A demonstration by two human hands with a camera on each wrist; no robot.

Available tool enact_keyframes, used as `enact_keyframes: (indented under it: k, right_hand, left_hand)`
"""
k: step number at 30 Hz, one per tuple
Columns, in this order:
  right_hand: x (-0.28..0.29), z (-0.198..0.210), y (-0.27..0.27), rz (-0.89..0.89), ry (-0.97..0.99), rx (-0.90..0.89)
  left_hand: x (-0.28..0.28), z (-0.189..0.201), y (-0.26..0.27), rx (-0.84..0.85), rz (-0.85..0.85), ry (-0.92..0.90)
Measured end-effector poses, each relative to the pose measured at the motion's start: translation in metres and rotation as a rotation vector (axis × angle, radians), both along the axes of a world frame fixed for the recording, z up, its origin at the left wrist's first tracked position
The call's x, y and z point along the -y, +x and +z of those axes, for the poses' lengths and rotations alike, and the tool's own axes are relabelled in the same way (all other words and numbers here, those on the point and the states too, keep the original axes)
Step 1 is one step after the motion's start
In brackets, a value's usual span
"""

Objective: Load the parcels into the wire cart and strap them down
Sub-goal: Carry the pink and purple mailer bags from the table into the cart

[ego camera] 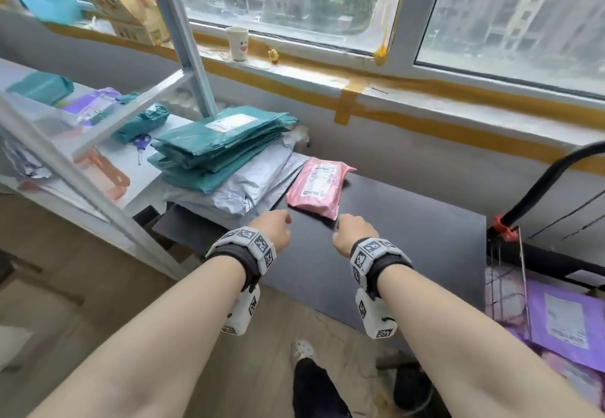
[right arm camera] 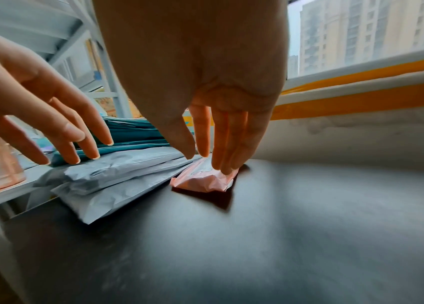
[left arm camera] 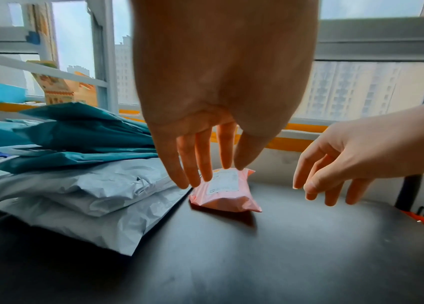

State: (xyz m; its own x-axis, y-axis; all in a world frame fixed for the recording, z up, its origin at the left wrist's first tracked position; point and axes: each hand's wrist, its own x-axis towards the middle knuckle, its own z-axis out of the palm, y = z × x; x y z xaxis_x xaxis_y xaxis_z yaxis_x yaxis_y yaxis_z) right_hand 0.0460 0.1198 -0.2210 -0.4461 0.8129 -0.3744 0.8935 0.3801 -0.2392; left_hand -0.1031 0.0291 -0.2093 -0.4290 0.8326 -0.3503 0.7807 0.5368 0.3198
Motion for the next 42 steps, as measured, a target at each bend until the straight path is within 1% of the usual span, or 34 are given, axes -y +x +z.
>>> enact_keyframes:
  k: [4, 8, 11, 16, 19, 23, 26, 29, 33, 37, 42]
  right_hand:
    - [-0.064, -0.035, -0.037, -0.121, -0.104, -0.148]
    - [-0.108, -0.064, -0.064, -0.275, -0.198, -0.279]
    - [-0.132, -0.080, -0.075, -0.400, -0.271, -0.358]
    - [-0.160, -0.096, -0.077, -0.583, -0.391, -0.562]
    - [-0.166, -0.102, -0.075, -0.614, -0.489, -0.640]
    - [-0.170, -0.104, -0.072, -0.647, -0.589, -0.656]
    - [-0.167, -0.104, -0.066, -0.669, -0.676, -0.733]
    - [-0.158, -0.106, -0.055, -0.663, -0.703, -0.775]
    - [-0.144, -0.096, -0.031, -0.685, -0.692, -0.837]
    - [-0.119, -0.077, -0.006, -0.702, -0.658, -0.927]
    - [-0.062, -0.052, 0.028, -0.712, -0.599, -0.992]
  left_hand:
    - [-0.066, -0.025, -0.031, 0.048, 0.019, -0.043]
    - [-0.124, -0.052, -0.047, 0.105, 0.036, -0.074]
    - [-0.154, -0.070, -0.056, 0.149, 0.011, -0.115]
    - [-0.176, -0.093, -0.064, 0.169, 0.114, -0.174]
    - [-0.181, -0.103, -0.063, 0.192, 0.201, -0.158]
    - [-0.184, -0.109, -0.065, 0.239, 0.405, -0.079]
    - [-0.184, -0.116, -0.067, 0.317, 0.467, -0.083]
    - [-0.177, -0.120, -0.064, 0.397, 0.438, -0.081]
    - [-0.161, -0.113, -0.054, 0.489, 0.363, 0.004]
    - [-0.138, -0.094, -0.047, 0.484, 0.308, 0.110]
    - [-0.093, -0.062, -0.023, 0.502, 0.205, 0.183]
